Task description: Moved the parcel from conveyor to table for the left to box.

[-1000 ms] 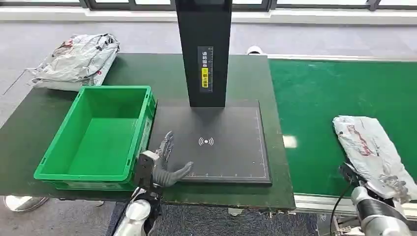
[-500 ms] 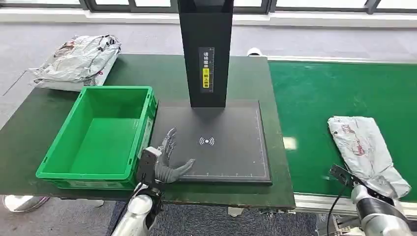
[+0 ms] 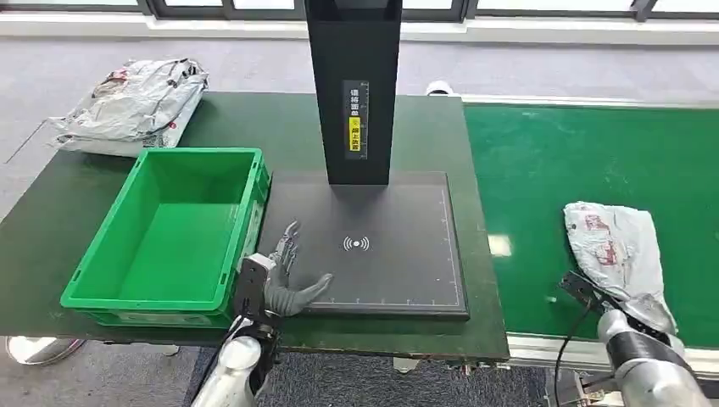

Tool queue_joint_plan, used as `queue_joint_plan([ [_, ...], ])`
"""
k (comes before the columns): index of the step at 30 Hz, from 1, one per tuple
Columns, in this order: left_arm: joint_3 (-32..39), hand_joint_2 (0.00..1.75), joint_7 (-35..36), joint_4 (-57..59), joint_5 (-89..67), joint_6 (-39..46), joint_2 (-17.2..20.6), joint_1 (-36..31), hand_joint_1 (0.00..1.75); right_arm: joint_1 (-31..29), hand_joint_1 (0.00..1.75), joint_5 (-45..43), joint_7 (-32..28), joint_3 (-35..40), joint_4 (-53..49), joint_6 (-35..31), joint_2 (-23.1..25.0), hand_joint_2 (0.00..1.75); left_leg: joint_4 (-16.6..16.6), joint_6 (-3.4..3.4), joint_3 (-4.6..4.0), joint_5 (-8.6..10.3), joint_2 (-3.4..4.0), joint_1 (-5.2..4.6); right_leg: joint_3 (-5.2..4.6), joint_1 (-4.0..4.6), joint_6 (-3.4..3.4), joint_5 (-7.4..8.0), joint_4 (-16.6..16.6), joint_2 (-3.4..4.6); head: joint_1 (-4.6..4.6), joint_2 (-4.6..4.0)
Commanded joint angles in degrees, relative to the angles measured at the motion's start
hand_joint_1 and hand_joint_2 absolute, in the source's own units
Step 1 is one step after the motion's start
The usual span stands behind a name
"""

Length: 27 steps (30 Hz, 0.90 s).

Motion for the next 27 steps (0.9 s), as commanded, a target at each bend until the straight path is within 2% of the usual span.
queue_joint_plan([
  [1, 2.41, 1.75, 0.33, -0.39, 0.20, 0.76, 1.19, 0.55, 0.00, -5.73, 1.75, -17.53, -16.23, -20.21, 2.71, 0.10, 5.32, 1.75, -0.08, -0.02, -0.02, 0.03, 0.51, 0.03, -0.16, 0.06, -0.10, 0.15, -0.10, 0.19, -0.02, 0.02],
  [4, 3.01, 1.75, -0.09, -3.10, 0.46, 1.74, 1.34, 2.28, 0.00, -8.58, 1.75, -27.92, -26.81, -26.02, 0.43, 0.73, 6.75, 1.75, -0.01, 0.00, -0.09, 0.01, 0.31, -0.02, -0.19, -0.01, -0.06, 0.08, 0.00, 0.14, 0.00, 0.02],
  [6, 3.31, 1.75, -0.03, -4.22, 0.43, 2.22, 1.15, 3.18, 0.00, -9.81, 1.75, -29.59, -29.28, -24.50, -2.47, -0.58, 8.33, 1.75, 0.00, 0.00, -0.15, -0.01, 0.47, -0.05, -0.29, -0.06, -0.06, 0.09, 0.05, 0.28, 0.00, 0.00],
  [7, 3.65, 1.75, 0.14, -4.66, 0.17, 2.86, 0.70, 3.68, 0.00, -10.30, 1.75, -31.69, -32.95, -22.83, -6.31, -2.31, 10.52, 1.75, -0.01, -0.01, -0.16, -0.04, 0.75, -0.03, -0.36, -0.05, -0.09, 0.15, 0.04, 0.47, 0.00, 0.02],
  [8, 3.76, 1.75, 0.17, -4.65, -0.16, 3.20, 0.36, 3.85, 0.00, -10.38, 1.75, -33.39, -33.64, -21.07, -9.41, -2.96, 12.14, 1.75, -0.04, -0.02, -0.24, -0.03, 0.87, -0.01, -0.39, -0.02, -0.13, 0.19, 0.00, 0.51, 0.00, 0.02],
  [10, 3.83, 1.75, 0.05, -4.16, -0.61, 3.53, -0.09, 3.75, 0.00, -9.44, 1.75, -38.00, -30.42, -16.07, -14.09, -3.17, 13.58, 1.75, 0.00, -0.01, -0.28, -0.01, 0.58, -0.03, -0.39, -0.08, -0.08, 0.13, 0.08, 0.40, 0.00, 0.02],
  [12, 3.84, 1.75, 0.05, -3.97, -0.63, 3.57, -0.13, 3.60, 0.00, -8.95, 1.75, -39.14, -30.23, -15.04, -14.22, -3.25, 13.29, 1.75, -0.05, -0.02, -0.27, 0.04, 0.70, 0.00, -0.43, -0.03, -0.14, 0.18, 0.01, 0.39, 0.00, 0.00],
  [13, 4.01, 1.75, -0.11, -3.97, -0.93, 3.83, -0.43, 3.71, 0.00, -8.34, 1.75, -41.99, -32.24, -11.87, -15.62, -4.97, 13.30, 1.75, -0.06, -0.04, -0.21, 0.06, 0.51, 0.02, -0.35, -0.01, -0.12, 0.13, -0.02, 0.25, -0.02, 0.02],
  [14, 4.18, 1.75, -0.21, -4.08, -1.11, 3.98, -0.66, 3.82, 0.00, -7.71, 1.75, -44.27, -33.61, -9.84, -17.97, -5.52, 13.85, 1.75, -0.02, -0.03, -0.22, 0.08, 0.28, 0.01, -0.32, -0.01, -0.09, 0.08, 0.01, 0.11, -0.02, 0.00],
  [17, 4.93, 1.75, -0.28, -5.52, -1.55, 4.39, -1.17, 4.47, 0.00, -3.52, 1.75, -48.73, -32.16, -0.15, -29.31, -7.00, 15.42, 1.75, -0.03, 0.00, -0.28, 0.09, 0.19, -0.01, -0.36, -0.02, -0.10, 0.10, 0.00, 0.00, -0.02, 0.00],
  [20, 5.71, 1.75, -0.59, -8.32, -2.19, 4.89, -1.50, 5.45, 0.00, 0.66, 1.75, -50.21, -30.85, 11.45, -37.72, -8.53, 15.80, 1.75, 0.00, -0.01, -0.32, 0.07, 0.11, 0.03, -0.35, -0.01, -0.08, 0.07, 0.02, -0.03, -0.02, 0.02],
  [21, 5.79, 1.75, -0.59, -8.87, -2.23, 4.91, -1.44, 5.62, 0.00, 1.45, 1.75, -49.92, -30.07, 14.41, -39.12, -9.14, 15.99, 1.75, -0.06, -0.02, -0.28, 0.06, 0.33, 0.05, -0.36, 0.02, -0.13, 0.11, -0.04, 0.09, -0.02, 0.00],
  [22, 5.92, 1.75, -0.59, -9.31, -2.29, 4.95, -1.40, 5.74, 0.00, 2.19, 1.75, -49.18, -29.97, 18.82, -40.25, -8.26, 15.97, 1.75, 0.00, -0.02, -0.32, 0.07, 0.15, 0.03, -0.39, -0.02, -0.08, 0.08, 0.04, 0.05, -0.02, 0.02],
  [25, 6.00, 1.75, -0.79, -9.98, -2.53, 4.73, -1.20, 6.16, 0.00, 5.29, 1.75, -47.17, -28.12, 28.58, -43.30, -7.15, 17.32, 1.75, -0.06, -0.05, -0.26, 0.06, 0.42, 0.07, -0.41, 0.04, -0.13, 0.13, -0.03, 0.25, -0.02, 0.00],
  [27, 6.00, 1.75, -0.83, -9.99, -2.56, 4.70, -1.18, 6.23, 0.00, 5.85, 1.75, -46.93, -27.57, 29.30, -43.48, -7.92, 17.92, 1.75, -0.13, -0.06, -0.22, 0.07, 0.48, 0.08, -0.38, 0.06, -0.15, 0.14, -0.07, 0.25, -0.02, 0.00],
])
